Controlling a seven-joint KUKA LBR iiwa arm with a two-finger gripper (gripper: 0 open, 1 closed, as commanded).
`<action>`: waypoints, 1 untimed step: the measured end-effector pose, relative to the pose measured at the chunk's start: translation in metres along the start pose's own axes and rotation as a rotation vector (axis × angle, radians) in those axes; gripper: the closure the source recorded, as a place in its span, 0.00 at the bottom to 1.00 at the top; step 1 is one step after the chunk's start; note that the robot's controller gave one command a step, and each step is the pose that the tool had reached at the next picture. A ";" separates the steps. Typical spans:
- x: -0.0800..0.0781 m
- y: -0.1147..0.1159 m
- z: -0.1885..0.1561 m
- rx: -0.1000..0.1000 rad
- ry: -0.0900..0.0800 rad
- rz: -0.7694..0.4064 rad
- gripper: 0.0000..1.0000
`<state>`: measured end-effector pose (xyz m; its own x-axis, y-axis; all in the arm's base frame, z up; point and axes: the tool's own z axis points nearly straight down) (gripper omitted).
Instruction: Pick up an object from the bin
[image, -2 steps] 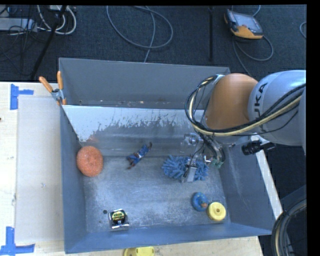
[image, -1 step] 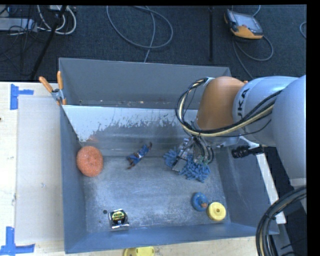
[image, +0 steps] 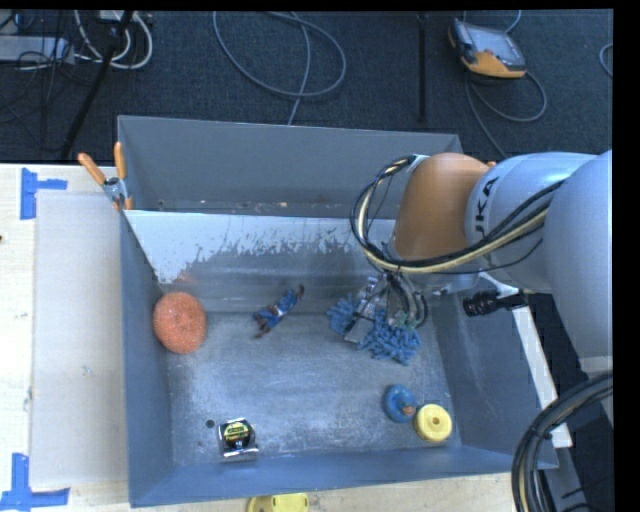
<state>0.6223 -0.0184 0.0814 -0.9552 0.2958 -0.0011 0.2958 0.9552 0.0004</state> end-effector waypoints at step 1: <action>0.043 -0.009 -0.039 0.003 0.011 0.017 1.00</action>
Offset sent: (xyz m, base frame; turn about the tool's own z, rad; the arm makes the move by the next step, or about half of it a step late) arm -0.0059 0.0058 0.0734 0.0080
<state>0.5790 -0.0143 0.1203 -0.9501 0.3119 0.0101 0.3119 0.9501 -0.0023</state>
